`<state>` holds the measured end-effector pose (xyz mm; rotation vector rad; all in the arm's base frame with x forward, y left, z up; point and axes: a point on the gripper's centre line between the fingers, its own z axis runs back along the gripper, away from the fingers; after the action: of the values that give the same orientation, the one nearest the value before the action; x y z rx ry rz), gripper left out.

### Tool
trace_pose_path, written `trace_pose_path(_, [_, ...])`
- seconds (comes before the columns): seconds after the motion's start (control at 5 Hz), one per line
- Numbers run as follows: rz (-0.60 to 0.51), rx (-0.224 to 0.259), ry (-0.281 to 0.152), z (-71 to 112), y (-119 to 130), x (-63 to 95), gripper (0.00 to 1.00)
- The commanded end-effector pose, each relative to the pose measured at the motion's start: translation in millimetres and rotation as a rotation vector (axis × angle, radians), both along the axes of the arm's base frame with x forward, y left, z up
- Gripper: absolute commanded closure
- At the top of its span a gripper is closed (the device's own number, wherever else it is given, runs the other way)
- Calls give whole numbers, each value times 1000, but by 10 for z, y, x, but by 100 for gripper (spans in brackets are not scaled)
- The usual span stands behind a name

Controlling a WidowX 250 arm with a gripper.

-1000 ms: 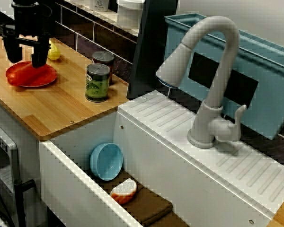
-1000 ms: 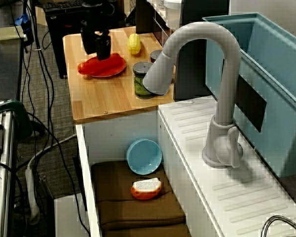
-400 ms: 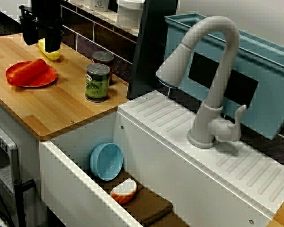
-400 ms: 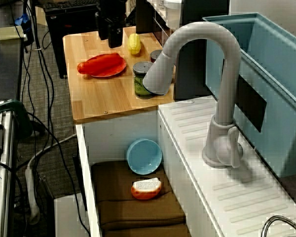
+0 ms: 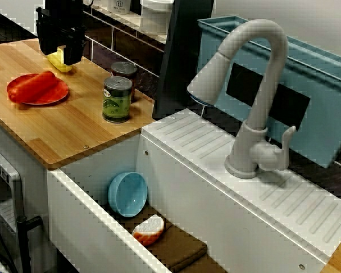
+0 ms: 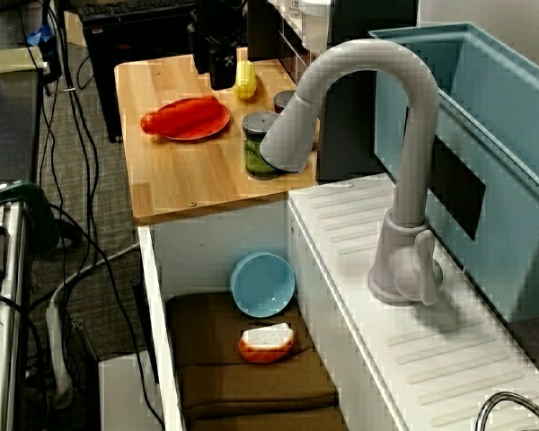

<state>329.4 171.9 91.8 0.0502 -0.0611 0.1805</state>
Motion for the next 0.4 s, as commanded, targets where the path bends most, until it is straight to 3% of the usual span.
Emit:
trace_pose_path(0.0, [-27, 51, -73, 76, -151, 55, 43])
trace_pose_path(0.2, [-19, 41, -83, 49, -201, 49, 100])
